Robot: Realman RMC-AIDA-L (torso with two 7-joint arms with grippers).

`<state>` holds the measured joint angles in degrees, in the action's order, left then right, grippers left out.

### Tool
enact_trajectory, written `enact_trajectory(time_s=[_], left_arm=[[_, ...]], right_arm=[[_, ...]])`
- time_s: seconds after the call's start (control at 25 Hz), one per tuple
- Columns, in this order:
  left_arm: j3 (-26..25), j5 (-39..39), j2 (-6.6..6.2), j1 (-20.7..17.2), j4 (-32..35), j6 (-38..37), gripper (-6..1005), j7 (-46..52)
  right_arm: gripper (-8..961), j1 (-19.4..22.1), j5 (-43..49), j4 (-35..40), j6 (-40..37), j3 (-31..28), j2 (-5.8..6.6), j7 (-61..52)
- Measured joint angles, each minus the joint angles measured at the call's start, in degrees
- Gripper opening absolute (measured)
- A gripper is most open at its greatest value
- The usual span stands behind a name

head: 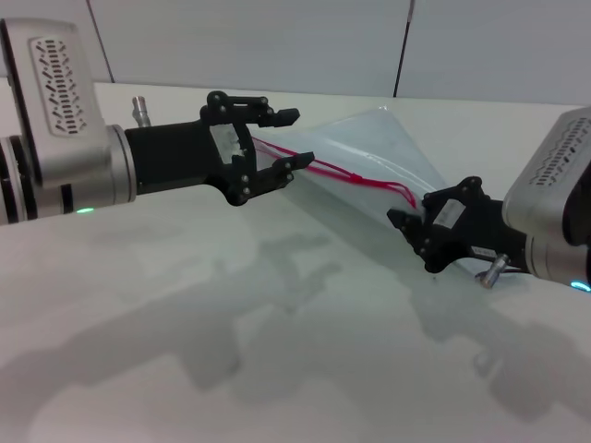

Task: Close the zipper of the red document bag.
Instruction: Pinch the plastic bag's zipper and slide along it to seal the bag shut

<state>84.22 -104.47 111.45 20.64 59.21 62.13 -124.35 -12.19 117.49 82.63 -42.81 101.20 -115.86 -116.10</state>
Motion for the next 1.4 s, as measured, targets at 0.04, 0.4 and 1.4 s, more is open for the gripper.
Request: enact_trajectory(time_s=[0.04, 0.4, 1.4], left_arm=[[-0.52, 0.24, -0.01, 0.13, 0.01, 1.21, 481, -0.29], [-4.91, 2.14, 0.19, 1.04, -0.61, 8.46, 481, -4.61], [-11.62, 1.52, 1.05, 5.88, -12.6, 15.15, 482, -12.24]], right_arm=[[56, -0.02, 0.0, 0.02, -0.02, -0.06, 0.02, -0.04], [53, -0.27, -0.08, 1.52, -1.94, -0.29, 0.02, -0.17], [50, -0.11, -0.95, 4.76, -5.17, -1.33, -0.03, 0.18]])
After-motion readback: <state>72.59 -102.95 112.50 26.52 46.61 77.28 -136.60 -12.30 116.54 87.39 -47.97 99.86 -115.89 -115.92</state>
